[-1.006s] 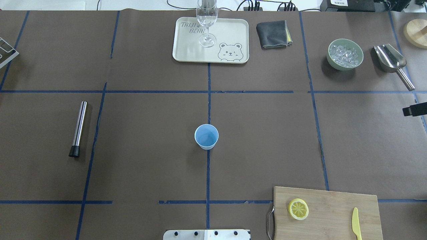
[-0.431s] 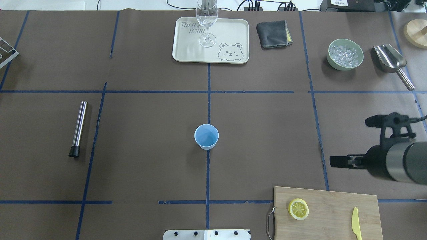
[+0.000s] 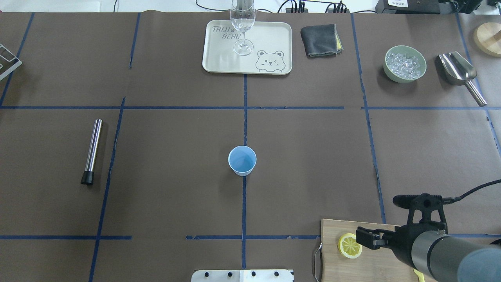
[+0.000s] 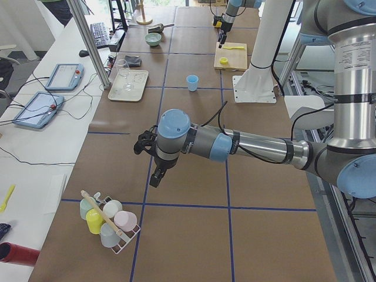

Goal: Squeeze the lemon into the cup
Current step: 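Move the right gripper down over the lemon slice on the wooden board, then close the right gripper on the yellow lemon slice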

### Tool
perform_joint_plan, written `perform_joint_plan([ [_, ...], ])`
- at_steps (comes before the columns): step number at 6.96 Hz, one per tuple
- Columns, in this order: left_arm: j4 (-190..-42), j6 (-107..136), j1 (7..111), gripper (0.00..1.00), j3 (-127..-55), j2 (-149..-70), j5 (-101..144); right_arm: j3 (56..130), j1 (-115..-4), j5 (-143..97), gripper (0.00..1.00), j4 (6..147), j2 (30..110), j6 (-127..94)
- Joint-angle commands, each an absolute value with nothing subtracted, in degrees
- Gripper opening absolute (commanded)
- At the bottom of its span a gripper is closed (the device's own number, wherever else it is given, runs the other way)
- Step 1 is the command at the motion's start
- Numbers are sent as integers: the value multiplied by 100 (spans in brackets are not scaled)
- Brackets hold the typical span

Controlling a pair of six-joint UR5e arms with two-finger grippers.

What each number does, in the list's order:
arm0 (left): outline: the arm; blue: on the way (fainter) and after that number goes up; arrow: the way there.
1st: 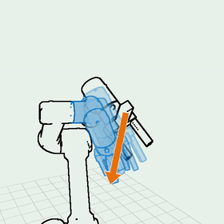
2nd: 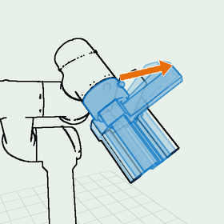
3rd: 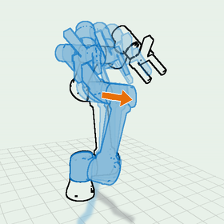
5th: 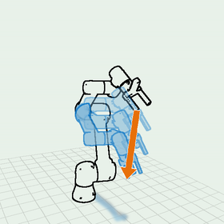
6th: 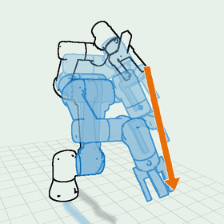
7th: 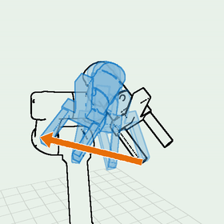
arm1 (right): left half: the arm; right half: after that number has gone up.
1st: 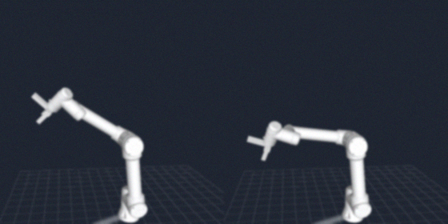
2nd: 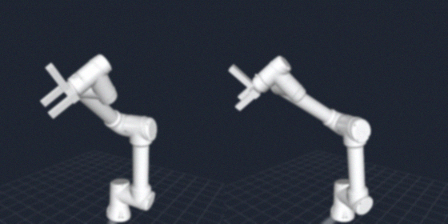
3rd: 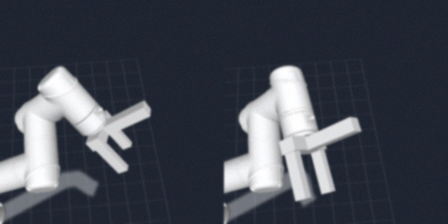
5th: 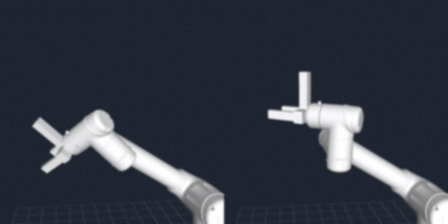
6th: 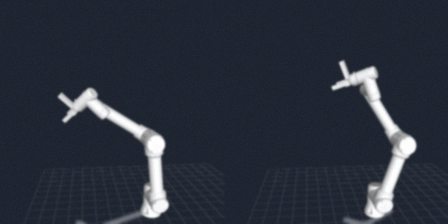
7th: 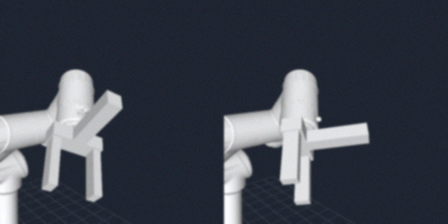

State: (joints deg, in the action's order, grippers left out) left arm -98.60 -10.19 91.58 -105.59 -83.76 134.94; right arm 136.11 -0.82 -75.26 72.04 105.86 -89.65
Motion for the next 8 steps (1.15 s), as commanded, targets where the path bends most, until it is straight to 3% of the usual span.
perform_joint_plan([
  [1, -9914, -1020, 9167, 100, -10556, -8358, 13491, 13064, 562, -6770, 100, 7216, 10138, -9325],
  [8, -9914, -1020, 9167, 100, -10582, -8341, 13491, 12543, 563, -6794, 99, 7849, 9422, -9246],
])
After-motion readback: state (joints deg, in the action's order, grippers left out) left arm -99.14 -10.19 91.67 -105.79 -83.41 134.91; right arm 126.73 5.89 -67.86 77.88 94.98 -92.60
